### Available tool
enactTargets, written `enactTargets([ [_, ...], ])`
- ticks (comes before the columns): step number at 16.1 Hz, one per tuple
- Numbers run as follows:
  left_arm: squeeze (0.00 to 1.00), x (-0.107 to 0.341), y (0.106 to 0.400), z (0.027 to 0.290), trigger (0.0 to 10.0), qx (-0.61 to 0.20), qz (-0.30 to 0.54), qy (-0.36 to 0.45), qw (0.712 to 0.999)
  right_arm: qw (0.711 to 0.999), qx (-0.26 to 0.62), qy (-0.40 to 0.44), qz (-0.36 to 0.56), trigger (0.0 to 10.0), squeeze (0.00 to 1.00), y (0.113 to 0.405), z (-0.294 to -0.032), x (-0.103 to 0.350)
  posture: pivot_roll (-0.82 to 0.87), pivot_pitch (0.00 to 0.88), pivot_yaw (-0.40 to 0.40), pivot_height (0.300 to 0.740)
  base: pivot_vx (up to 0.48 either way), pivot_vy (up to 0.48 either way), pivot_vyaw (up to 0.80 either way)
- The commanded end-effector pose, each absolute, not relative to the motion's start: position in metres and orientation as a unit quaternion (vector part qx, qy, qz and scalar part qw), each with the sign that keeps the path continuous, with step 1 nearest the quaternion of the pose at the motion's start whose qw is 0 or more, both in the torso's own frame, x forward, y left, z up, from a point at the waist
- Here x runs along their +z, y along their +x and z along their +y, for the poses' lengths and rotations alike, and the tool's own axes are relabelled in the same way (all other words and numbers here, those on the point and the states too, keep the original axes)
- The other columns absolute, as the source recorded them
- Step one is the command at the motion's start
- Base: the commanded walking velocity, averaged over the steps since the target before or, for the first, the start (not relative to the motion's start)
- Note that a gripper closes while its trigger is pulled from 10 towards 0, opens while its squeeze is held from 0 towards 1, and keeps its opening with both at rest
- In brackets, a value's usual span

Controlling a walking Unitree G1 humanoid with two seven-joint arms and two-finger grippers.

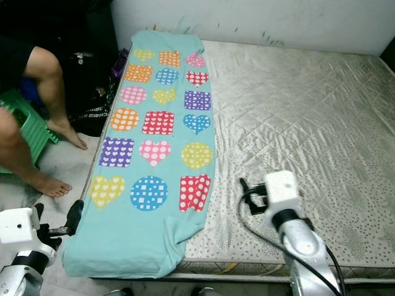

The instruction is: Clean up the room

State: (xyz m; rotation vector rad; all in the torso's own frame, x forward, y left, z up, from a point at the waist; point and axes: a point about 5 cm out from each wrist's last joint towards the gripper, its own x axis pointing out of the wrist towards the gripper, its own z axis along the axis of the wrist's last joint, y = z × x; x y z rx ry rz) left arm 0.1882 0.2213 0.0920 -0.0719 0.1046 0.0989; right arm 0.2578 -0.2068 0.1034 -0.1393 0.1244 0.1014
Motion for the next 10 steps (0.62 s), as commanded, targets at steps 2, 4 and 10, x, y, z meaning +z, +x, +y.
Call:
enactTargets([
  [2, 0.0, 0.096, 0.191, 0.225, 10.0, 0.055, 0.016, -0.015, 0.998, 0.998, 0.045, -0.044, 0.008, 10.0, 0.0, 0.255, -0.207, 0.116, -0.04, 0.163, -0.063, 0.74, 0.0, 0.0, 0.0],
  [4, 0.0, 0.1, 0.194, 0.225, 10.0, 0.064, -0.003, -0.024, 0.998, 0.998, 0.037, -0.043, -0.011, 10.0, 0.0, 0.254, -0.204, 0.119, -0.03, 0.158, -0.053, 0.74, 0.0, 0.0, 0.0],
  [10, 0.0, 0.088, 0.201, 0.226, 10.0, 0.075, 0.003, -0.068, 0.995, 1.0, 0.023, -0.016, -0.003, 10.0, 0.0, 0.247, -0.216, 0.104, -0.04, 0.139, -0.044, 0.74, 0.0, 0.0, 0.0],
])
